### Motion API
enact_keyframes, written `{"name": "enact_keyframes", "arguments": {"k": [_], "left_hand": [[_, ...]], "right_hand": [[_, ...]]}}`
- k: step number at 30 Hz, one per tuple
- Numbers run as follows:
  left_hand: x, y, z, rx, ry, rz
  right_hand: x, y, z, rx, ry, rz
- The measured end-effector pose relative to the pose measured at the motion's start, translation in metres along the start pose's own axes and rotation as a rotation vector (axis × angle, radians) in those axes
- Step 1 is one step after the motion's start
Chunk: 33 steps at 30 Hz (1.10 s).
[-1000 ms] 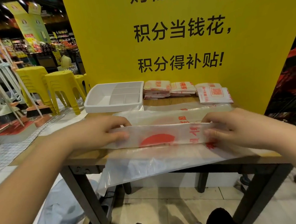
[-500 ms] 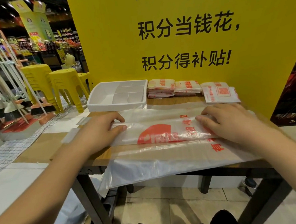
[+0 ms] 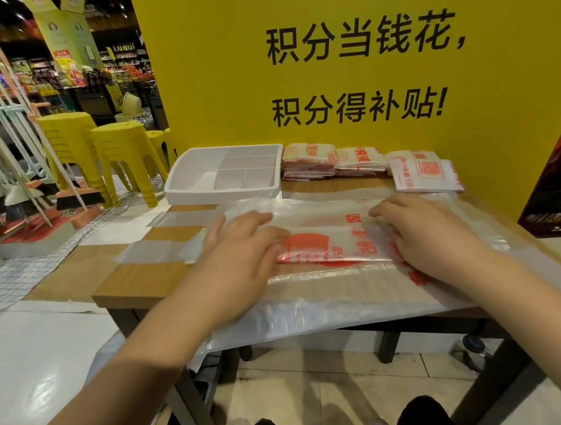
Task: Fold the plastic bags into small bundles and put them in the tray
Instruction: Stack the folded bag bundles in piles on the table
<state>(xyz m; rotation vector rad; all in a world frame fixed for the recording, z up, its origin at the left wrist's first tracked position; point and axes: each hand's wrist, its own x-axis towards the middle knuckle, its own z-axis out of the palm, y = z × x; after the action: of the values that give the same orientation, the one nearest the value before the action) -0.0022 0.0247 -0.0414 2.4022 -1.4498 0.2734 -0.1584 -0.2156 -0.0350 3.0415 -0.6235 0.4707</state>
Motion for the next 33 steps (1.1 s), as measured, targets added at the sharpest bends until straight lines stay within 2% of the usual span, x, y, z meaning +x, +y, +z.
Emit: {"name": "enact_keyframes", "arguments": {"k": [2,4,8,13,18,23,28,33], "left_hand": [[-0.004,0.014,0.006,-0.010,-0.178,-0.002],[-0.007,0.020,0.013,-0.003,-0.247,-0.007],[-0.011,0.019,0.014,-0.032,-0.249,-0.033],[0.000,0.012,0.009,0.025,-0.266,-0.148],[0.009,0.015,0.018,0.014,-0.364,-0.120],[0.009,0.012,0.019,0.036,-0.396,-0.132],[0.009,0.013,0.020,0.041,-0.383,-0.135],[0.014,0.012,0.020,0.010,-0.388,-0.113]], "right_hand": [[-0.003,-0.013,0.001,0.068,-0.003,-0.060],[-0.007,-0.028,0.003,0.169,-0.050,-0.102],[-0.014,-0.048,0.014,0.215,-0.140,-0.129],[-0.013,-0.048,0.017,0.211,-0.141,-0.098],[-0.012,-0.049,0.019,0.192,-0.138,-0.089],[-0.021,-0.026,0.014,0.153,-0.330,0.026],[-0.052,0.035,-0.007,0.147,-0.387,0.270],[-0.067,0.053,-0.016,0.073,-0.443,0.306]]}}
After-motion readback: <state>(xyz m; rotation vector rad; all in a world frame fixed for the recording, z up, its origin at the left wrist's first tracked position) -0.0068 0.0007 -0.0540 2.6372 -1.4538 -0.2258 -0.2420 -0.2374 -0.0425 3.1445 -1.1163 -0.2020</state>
